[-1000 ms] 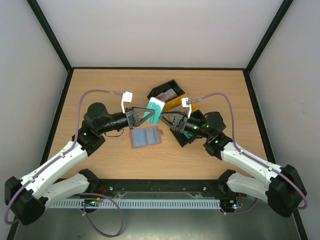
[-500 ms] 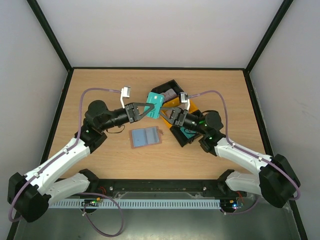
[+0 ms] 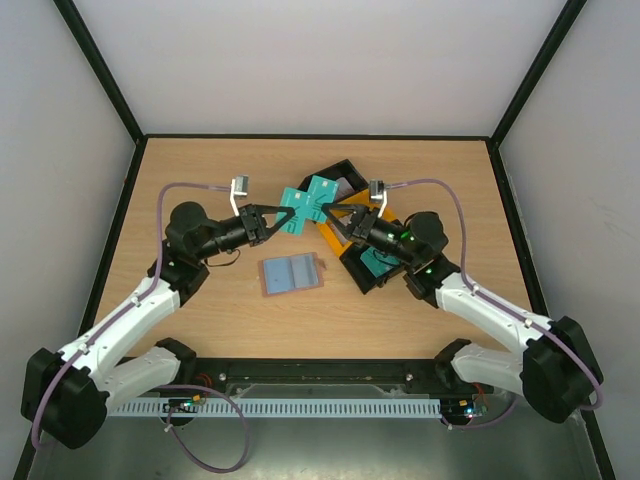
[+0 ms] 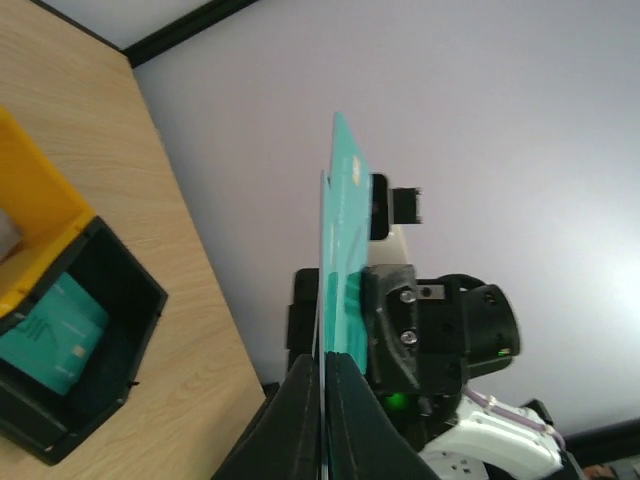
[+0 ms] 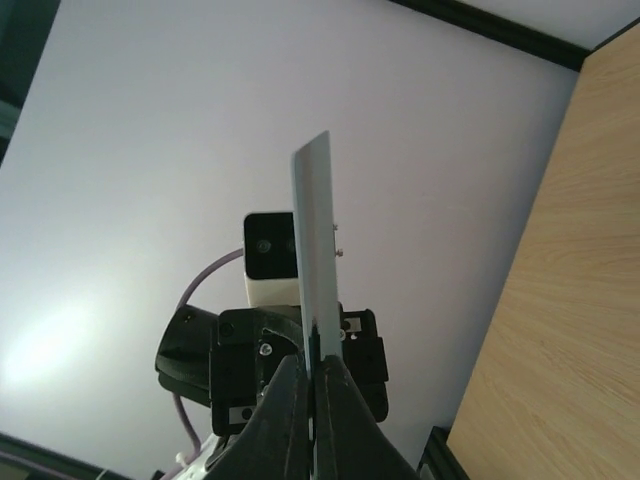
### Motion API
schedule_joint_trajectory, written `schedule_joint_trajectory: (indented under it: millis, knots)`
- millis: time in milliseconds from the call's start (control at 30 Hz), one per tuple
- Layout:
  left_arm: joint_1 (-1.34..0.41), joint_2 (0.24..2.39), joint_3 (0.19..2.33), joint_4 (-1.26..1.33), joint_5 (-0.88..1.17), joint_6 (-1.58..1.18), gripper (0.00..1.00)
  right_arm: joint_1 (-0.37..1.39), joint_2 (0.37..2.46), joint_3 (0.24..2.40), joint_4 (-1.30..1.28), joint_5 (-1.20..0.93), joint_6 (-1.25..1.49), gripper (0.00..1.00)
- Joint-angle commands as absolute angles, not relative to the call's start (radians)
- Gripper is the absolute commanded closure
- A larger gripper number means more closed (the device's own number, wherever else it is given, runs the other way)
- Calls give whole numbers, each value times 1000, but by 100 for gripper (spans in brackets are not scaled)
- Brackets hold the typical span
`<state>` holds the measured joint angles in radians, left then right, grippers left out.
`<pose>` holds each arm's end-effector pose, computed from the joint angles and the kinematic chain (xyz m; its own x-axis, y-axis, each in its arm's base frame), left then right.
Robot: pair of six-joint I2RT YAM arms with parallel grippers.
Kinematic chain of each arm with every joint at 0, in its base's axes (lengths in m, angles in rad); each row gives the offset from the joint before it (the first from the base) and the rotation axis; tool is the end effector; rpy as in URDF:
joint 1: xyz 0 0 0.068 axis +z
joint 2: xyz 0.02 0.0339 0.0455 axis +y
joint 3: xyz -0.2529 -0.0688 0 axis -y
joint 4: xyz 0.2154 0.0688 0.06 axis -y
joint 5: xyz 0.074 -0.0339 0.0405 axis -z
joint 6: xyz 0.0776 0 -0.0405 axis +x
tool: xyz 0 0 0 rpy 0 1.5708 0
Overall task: Put the credit cards into the card holder
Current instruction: Pick up the credit card from the storage box, then insert the credit card into the card holder.
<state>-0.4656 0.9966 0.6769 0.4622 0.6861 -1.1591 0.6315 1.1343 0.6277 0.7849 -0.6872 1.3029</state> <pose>0.1912 -0.1511 0.3341 -0.7811 -0.4011 -0.4786 0.4795 0.1056 -0.8712 0.1803 0.1929 0.3274 -0.8562 0.2974 -0.4226 -0.4650 -0.0866 0.8811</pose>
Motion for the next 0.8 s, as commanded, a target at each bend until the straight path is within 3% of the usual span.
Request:
schedule_joint_trajectory:
  millis: [0, 167, 367, 767]
  knots:
    - [-435, 985, 635, 351, 661, -1115, 97, 597, 1058, 701, 645, -628, 1209, 98]
    - [-424, 899, 606, 75, 457, -967, 97, 583, 1040, 764, 281, -533, 985, 98]
    - [-425, 813, 511, -101, 201, -922, 97, 595, 1217, 792, 58, -677, 789, 98]
    - [-425, 907, 364, -38, 122, -901, 97, 737, 1604, 821, 122, -718, 725, 98]
